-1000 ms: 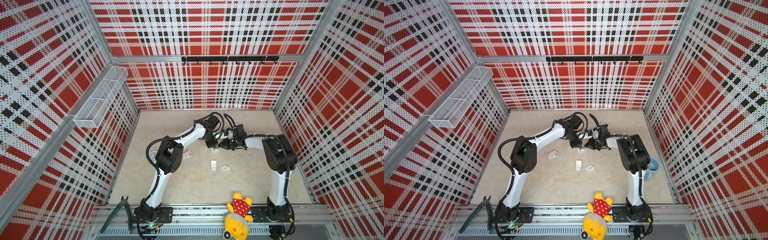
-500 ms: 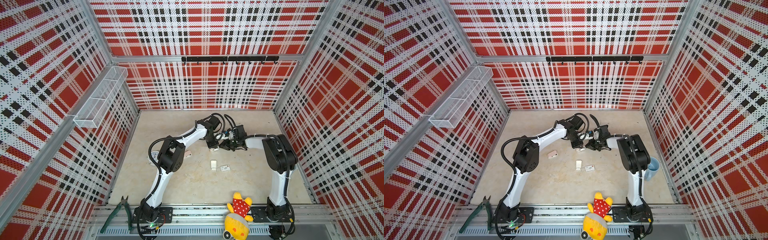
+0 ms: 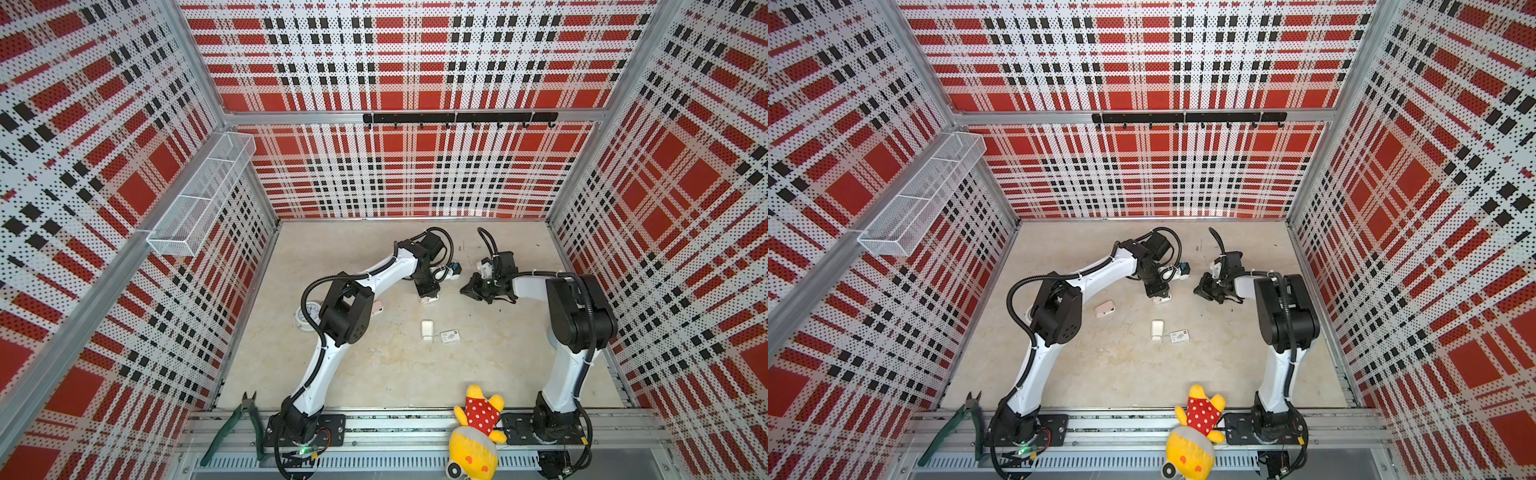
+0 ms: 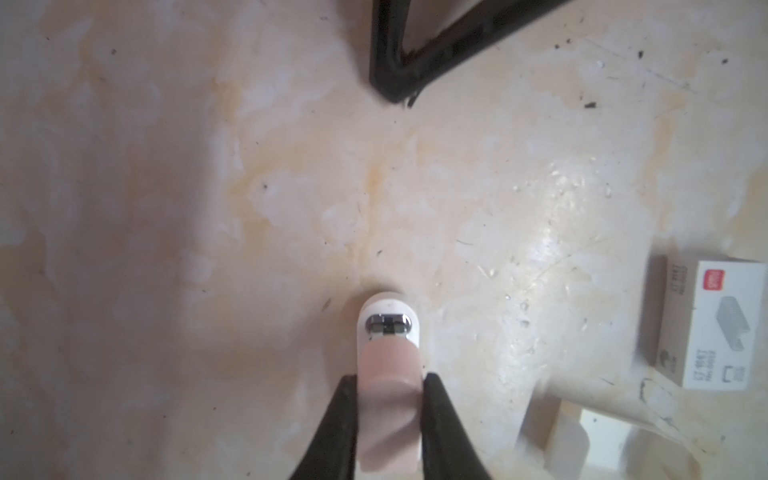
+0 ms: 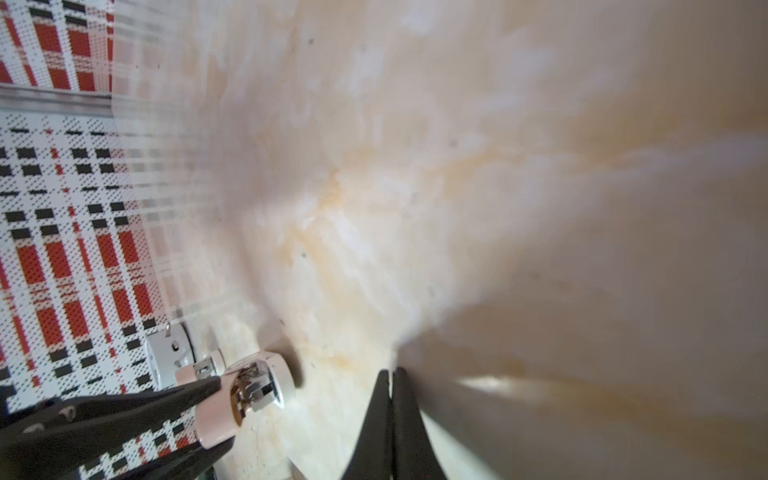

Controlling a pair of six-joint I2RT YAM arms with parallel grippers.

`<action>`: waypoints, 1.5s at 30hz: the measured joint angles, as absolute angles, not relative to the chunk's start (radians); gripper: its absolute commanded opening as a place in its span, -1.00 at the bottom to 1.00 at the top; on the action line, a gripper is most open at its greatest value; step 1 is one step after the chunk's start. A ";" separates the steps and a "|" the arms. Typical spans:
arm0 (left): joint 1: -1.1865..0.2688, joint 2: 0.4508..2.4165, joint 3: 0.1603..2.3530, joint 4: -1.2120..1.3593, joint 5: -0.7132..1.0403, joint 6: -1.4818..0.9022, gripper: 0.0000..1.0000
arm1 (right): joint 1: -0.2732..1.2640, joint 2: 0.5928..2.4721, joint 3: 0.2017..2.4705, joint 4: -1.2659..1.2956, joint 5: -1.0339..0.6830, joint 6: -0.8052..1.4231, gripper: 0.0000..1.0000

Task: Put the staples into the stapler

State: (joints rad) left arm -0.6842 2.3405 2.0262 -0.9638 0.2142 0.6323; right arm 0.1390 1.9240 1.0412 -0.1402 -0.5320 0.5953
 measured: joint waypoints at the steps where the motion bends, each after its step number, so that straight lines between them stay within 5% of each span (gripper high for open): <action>1: -0.688 2.346 2.034 -0.968 0.208 0.633 -0.77 | 0.136 1.914 1.038 -0.154 -0.521 0.594 -0.88; 22: -0.749 2.457 2.218 -1.129 0.051 0.646 -0.80 | 0.062 1.474 0.976 -0.423 -0.372 0.516 -0.86; 45: -0.761 2.560 2.408 -1.282 0.019 0.664 -0.83 | 0.062 1.338 0.826 -0.461 -0.362 0.513 -0.86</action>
